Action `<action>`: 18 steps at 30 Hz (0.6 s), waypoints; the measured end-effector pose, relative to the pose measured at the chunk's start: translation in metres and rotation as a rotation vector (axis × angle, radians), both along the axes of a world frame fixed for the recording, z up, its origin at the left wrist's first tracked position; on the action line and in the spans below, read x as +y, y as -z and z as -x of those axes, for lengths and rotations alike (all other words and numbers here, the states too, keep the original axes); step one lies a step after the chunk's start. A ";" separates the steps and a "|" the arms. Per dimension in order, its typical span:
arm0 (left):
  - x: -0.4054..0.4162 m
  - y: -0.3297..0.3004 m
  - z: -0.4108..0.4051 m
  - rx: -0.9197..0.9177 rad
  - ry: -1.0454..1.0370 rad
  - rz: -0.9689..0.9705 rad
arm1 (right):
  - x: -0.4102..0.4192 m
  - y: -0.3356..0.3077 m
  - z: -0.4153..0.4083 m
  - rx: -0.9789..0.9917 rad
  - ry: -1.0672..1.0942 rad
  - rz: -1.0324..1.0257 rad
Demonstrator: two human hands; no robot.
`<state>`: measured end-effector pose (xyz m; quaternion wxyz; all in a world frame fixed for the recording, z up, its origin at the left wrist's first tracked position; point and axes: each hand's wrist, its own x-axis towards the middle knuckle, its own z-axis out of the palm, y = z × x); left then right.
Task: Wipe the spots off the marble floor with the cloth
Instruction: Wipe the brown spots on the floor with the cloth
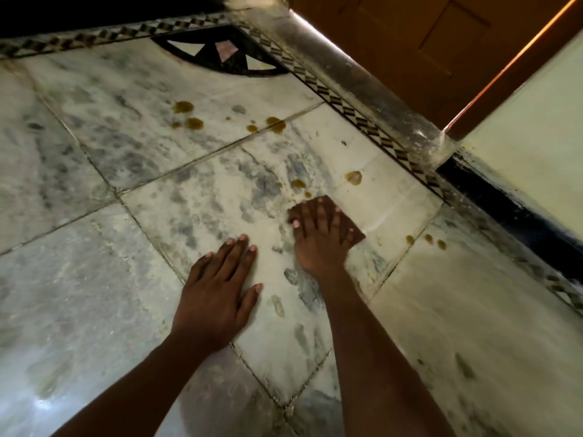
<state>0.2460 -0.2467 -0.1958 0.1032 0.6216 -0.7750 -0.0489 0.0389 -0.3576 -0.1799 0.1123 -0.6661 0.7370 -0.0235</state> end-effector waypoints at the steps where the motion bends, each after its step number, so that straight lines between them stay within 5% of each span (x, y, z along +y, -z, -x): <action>1: -0.001 0.000 0.000 0.000 0.001 -0.005 | 0.012 0.000 -0.002 0.010 -0.060 0.034; 4: 0.000 0.001 -0.001 0.010 -0.001 0.000 | 0.067 0.006 0.010 0.030 -0.188 0.120; 7: 0.000 0.001 0.001 0.010 -0.006 -0.009 | 0.077 0.008 0.031 0.040 0.005 0.124; 12: 0.000 -0.001 0.002 0.009 -0.005 -0.022 | -0.017 -0.002 -0.006 -0.097 0.287 0.001; 18: 0.000 -0.001 0.002 0.045 -0.004 -0.011 | -0.017 0.000 -0.020 0.018 -0.159 0.066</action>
